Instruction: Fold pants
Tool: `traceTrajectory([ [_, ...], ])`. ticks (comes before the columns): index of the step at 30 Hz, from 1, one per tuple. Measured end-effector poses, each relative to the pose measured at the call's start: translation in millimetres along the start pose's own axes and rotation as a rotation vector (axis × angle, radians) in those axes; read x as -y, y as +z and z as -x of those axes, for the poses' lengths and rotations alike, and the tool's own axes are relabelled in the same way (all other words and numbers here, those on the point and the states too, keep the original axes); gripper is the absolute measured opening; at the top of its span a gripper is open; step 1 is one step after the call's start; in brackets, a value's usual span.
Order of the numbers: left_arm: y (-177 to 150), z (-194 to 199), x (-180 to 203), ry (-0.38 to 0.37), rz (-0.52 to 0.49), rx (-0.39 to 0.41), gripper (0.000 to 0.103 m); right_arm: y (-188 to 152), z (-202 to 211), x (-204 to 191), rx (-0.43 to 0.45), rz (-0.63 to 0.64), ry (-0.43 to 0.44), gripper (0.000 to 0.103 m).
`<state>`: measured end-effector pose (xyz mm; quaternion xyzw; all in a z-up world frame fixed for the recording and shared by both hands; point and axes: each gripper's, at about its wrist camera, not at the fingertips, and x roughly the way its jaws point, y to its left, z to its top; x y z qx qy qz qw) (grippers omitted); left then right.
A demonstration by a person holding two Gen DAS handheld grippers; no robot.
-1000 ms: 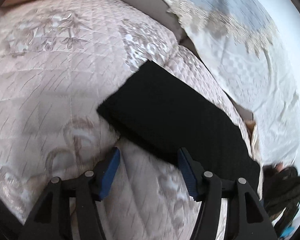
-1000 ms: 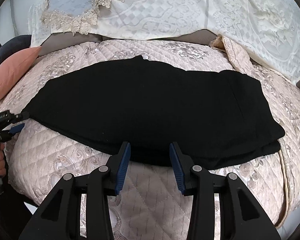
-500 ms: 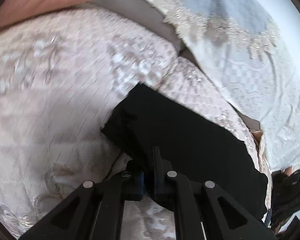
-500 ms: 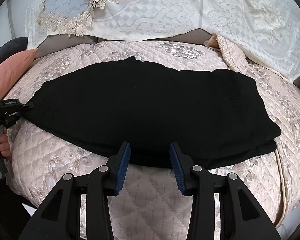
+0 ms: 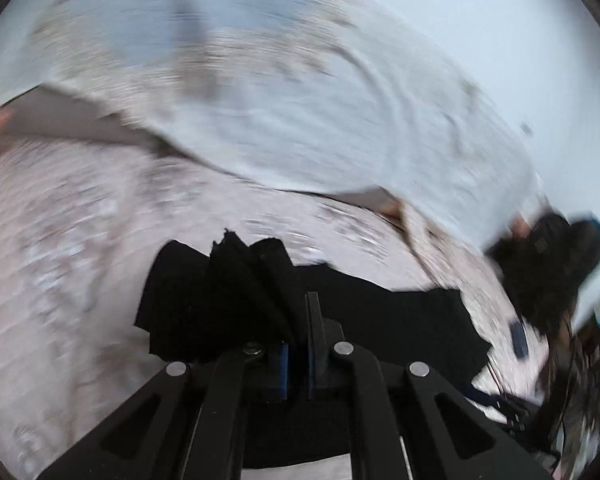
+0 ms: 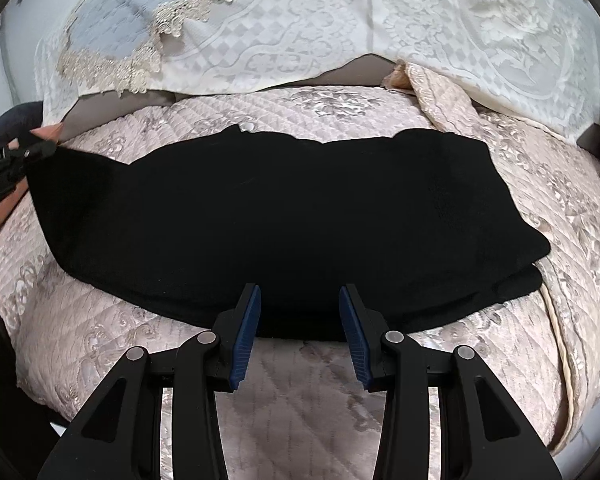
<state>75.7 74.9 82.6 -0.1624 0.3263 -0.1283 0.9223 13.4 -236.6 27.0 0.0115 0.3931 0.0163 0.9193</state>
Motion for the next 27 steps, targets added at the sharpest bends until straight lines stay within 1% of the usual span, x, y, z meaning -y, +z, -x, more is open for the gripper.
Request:
traceTrajectory([
  [3, -5, -26, 38, -0.092, -0.110, -0.071, 0.007, -1, 4, 9, 0.009, -0.021, -0.010, 0.042],
  [5, -15, -47, 59, -0.138, -0.178, -0.139, 0.008, -3, 6, 16, 0.012, -0.037, -0.017, 0.042],
  [9, -46, -89, 84, -0.170, -0.268, -0.296, 0.008, -7, 9, 29, 0.012, -0.069, -0.030, 0.042],
  [10, -54, -96, 87, -0.167, -0.279, -0.324, 0.010, -8, 9, 31, 0.012, -0.074, -0.032, 0.042],
  [11, -61, -101, 89, -0.156, -0.285, -0.345, 0.016, -8, 10, 33, 0.012, -0.078, -0.034, 0.042],
  [12, -66, -100, 91, -0.159, -0.294, -0.350, 0.025, -9, 10, 35, 0.012, -0.081, -0.035, 0.042],
  [13, -69, -95, 93, -0.188, -0.296, -0.345, 0.046, -9, 10, 36, 0.014, -0.083, -0.035, 0.042],
  [14, -69, -87, 96, -0.236, -0.286, -0.338, 0.061, -9, 10, 37, 0.016, -0.085, -0.036, 0.042],
  [16, -66, -69, 99, -0.309, -0.269, -0.301, 0.062, -9, 10, 39, 0.018, -0.089, -0.035, 0.042],
  [17, -64, -59, 101, -0.323, -0.270, -0.273, 0.062, -9, 9, 40, 0.019, -0.094, -0.033, 0.042],
  [19, -56, -43, 99, -0.315, -0.254, -0.224, 0.062, -9, 9, 41, 0.021, -0.101, -0.031, 0.042],
  [20, -52, -38, 93, -0.298, -0.226, -0.212, 0.062, -8, 8, 41, 0.023, -0.105, -0.027, 0.042],
  [26, -37, -29, 40, -0.125, -0.089, -0.163, 0.062, -1, 8, 32, 0.034, -0.084, 0.015, 0.042],
  [27, -36, -30, 33, -0.086, -0.072, -0.161, 0.062, 0, 8, 29, 0.036, -0.078, 0.025, 0.042],
])
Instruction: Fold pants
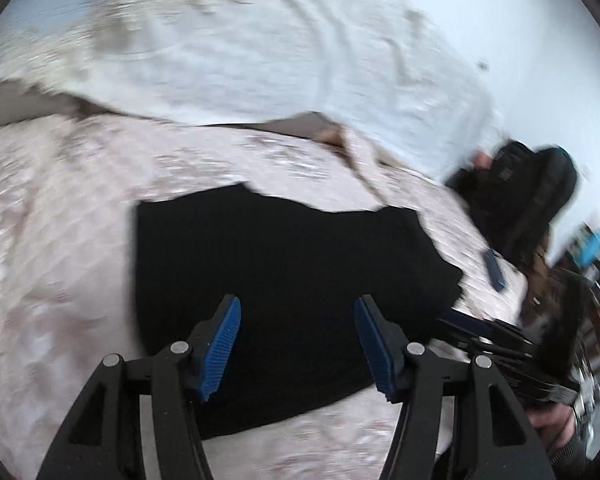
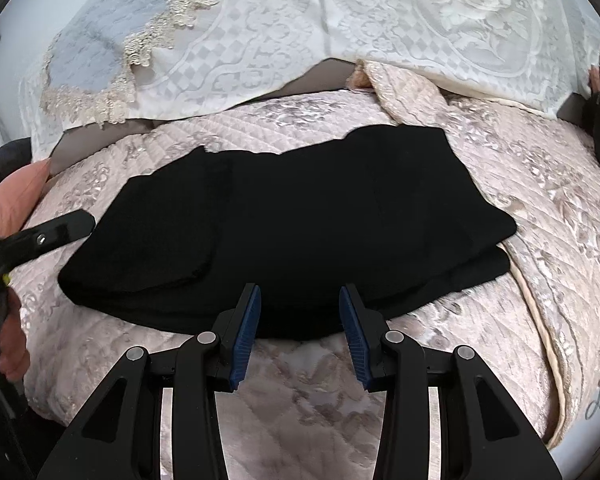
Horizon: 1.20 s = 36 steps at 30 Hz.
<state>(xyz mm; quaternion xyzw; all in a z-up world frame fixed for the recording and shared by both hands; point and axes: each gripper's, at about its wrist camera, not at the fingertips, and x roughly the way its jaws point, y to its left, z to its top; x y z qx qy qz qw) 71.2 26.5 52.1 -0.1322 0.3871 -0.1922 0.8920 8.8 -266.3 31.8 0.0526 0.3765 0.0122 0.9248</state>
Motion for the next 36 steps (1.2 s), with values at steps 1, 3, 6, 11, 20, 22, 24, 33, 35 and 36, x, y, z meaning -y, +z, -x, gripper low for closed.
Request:
traceTrajectory([
  [1, -1, 1, -8, 0.033, 0.012, 0.001, 0.062, 0, -1, -2, 0.000, 0.002, 0.008, 0.042],
  [3, -3, 0, -21, 0.090, 0.028, 0.001, 0.062, 4, -5, -7, -0.004, 0.002, 0.041, 0.042],
  [6, -10, -5, -36, 0.160, 0.051, -0.018, 0.062, 12, -13, -19, -0.015, 0.007, 0.089, 0.042],
  [11, -23, -7, -52, 0.189, 0.082, -0.055, 0.061, 17, -39, -33, -0.084, -0.031, 0.177, 0.042],
  [20, -41, -13, -41, 0.250, 0.012, -0.081, 0.062, 5, -49, -56, -0.110, 0.148, 0.026, 0.042],
  [22, -44, -12, -41, 0.265, 0.002, -0.082, 0.063, 2, -47, -54, -0.113, 0.153, 0.020, 0.041],
  [24, -45, -10, -41, 0.274, 0.003, -0.081, 0.064, 1, -47, -51, -0.118, 0.155, 0.023, 0.041],
  [33, -38, 21, -41, 0.279, 0.059, -0.020, 0.062, -2, -22, -45, -0.093, 0.124, 0.015, 0.041],
  [35, -36, 23, -35, 0.267, 0.041, -0.010, 0.062, -3, -18, -44, -0.087, 0.114, 0.003, 0.041],
  [36, -36, 22, -31, 0.259, 0.030, -0.009, 0.062, -3, -16, -44, -0.084, 0.109, 0.003, 0.041],
])
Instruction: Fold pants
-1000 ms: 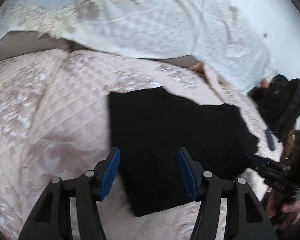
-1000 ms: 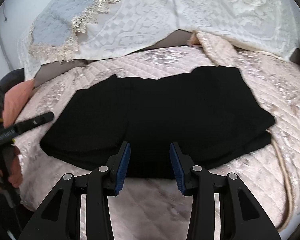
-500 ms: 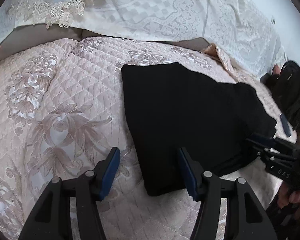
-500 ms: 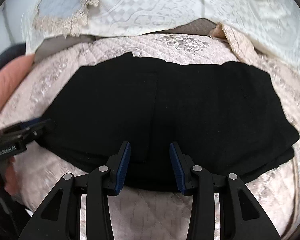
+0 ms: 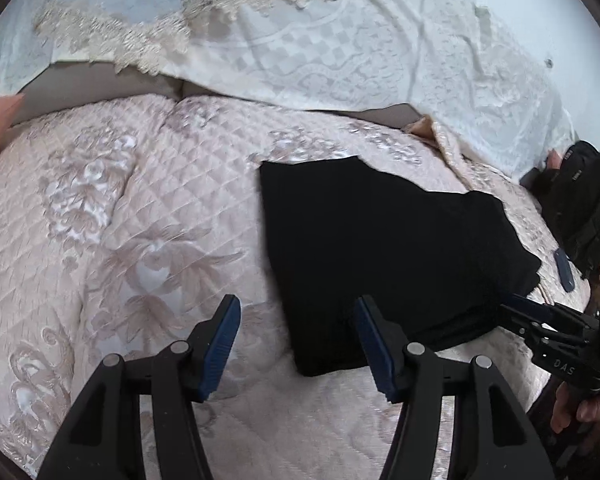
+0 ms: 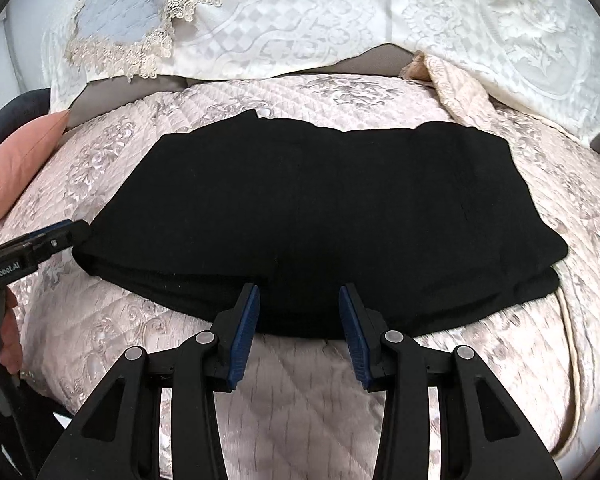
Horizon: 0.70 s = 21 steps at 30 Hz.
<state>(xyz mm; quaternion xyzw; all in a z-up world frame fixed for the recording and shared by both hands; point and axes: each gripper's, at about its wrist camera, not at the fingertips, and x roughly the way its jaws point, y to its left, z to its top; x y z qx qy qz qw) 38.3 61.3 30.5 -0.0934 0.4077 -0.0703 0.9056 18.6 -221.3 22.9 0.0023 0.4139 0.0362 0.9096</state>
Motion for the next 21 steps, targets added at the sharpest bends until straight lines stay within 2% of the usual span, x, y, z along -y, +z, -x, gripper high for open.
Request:
traceTrajectory([
  [9, -2, -5, 27, -0.026, -0.077, -0.005, 0.061, 1, 10, 5, 0.023, -0.021, -0.032, 0.041],
  [18, -12, -29, 36, 0.038, -0.133, -0.071, 0.061, -7, -6, 19, -0.001, -0.048, -0.044, 0.041],
  [21, -13, -23, 38, 0.039, -0.145, -0.062, 0.061, -8, -4, 18, -0.002, -0.039, -0.047, 0.041],
])
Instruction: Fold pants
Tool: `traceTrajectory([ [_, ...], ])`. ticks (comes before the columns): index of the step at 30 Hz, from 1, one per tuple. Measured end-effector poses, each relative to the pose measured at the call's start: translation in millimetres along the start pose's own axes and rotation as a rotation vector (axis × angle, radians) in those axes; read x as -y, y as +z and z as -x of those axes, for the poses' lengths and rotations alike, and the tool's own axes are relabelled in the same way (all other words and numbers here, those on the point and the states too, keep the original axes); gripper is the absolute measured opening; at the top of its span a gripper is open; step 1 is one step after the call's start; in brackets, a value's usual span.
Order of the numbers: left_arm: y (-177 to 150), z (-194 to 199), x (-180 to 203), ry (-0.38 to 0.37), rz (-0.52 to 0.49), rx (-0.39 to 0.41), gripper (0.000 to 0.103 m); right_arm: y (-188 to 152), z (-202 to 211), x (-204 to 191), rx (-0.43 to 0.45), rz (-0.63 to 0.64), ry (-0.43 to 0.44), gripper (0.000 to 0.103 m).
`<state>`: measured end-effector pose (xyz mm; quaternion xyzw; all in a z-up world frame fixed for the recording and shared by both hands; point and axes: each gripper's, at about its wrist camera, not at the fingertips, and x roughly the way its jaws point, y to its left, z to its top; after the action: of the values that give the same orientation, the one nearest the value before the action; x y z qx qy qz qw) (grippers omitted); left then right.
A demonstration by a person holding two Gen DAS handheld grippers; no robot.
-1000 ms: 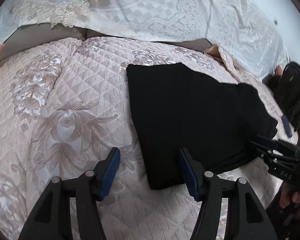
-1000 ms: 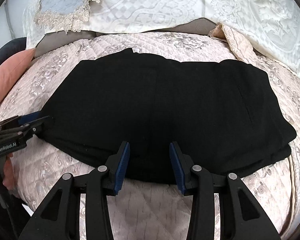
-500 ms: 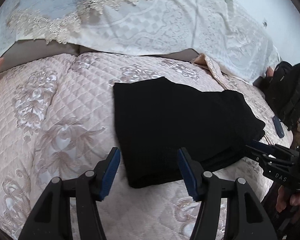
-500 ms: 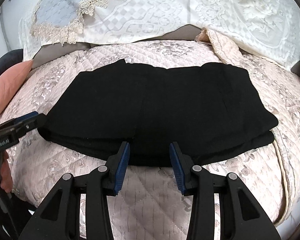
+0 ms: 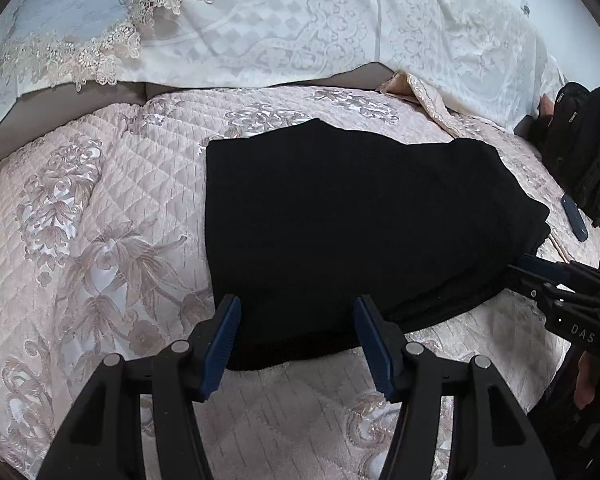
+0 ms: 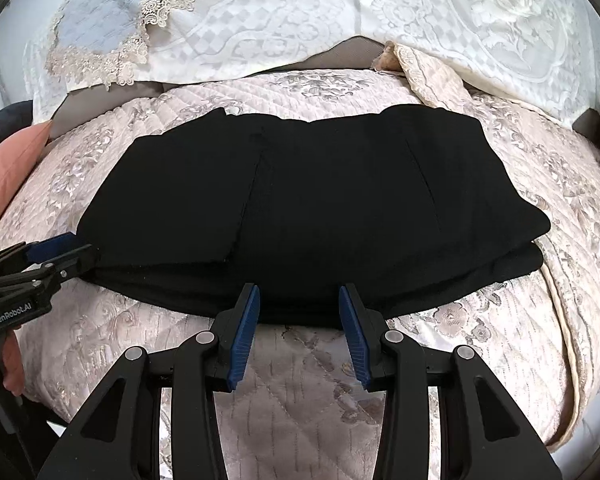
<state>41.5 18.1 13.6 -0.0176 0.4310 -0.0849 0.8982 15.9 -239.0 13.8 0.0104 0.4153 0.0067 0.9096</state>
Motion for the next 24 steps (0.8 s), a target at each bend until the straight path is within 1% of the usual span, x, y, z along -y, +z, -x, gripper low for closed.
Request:
traceTrajectory([
  [7, -4, 20, -11, -0.029, 0.041, 0.027, 0.061, -8, 12, 18, 0.009, -0.069, 0.019, 0.041],
  [9, -5, 25, -11, -0.030, 0.043, 0.036, 0.061, -10, 18, 28, 0.024, -0.111, 0.036, 0.043],
  [12, -3, 31, -9, -0.035, 0.042, 0.048, 0.061, -12, 23, 45, 0.044, -0.209, 0.071, 0.044],
  [14, -2, 32, -7, -0.036, 0.040, 0.051, 0.061, -14, 26, 55, 0.052, -0.258, 0.072, 0.046],
  [17, 1, 33, -1, -0.024, 0.031, 0.050, 0.061, -14, 29, 62, 0.056, -0.275, 0.050, 0.047],
  [19, 2, 32, 4, -0.002, 0.017, 0.039, 0.061, -14, 32, 62, 0.063, -0.277, 0.050, 0.047],
  [24, 4, 35, 15, -0.007, 0.013, 0.045, 0.061, -14, 34, 60, 0.069, -0.270, 0.063, 0.047],
])
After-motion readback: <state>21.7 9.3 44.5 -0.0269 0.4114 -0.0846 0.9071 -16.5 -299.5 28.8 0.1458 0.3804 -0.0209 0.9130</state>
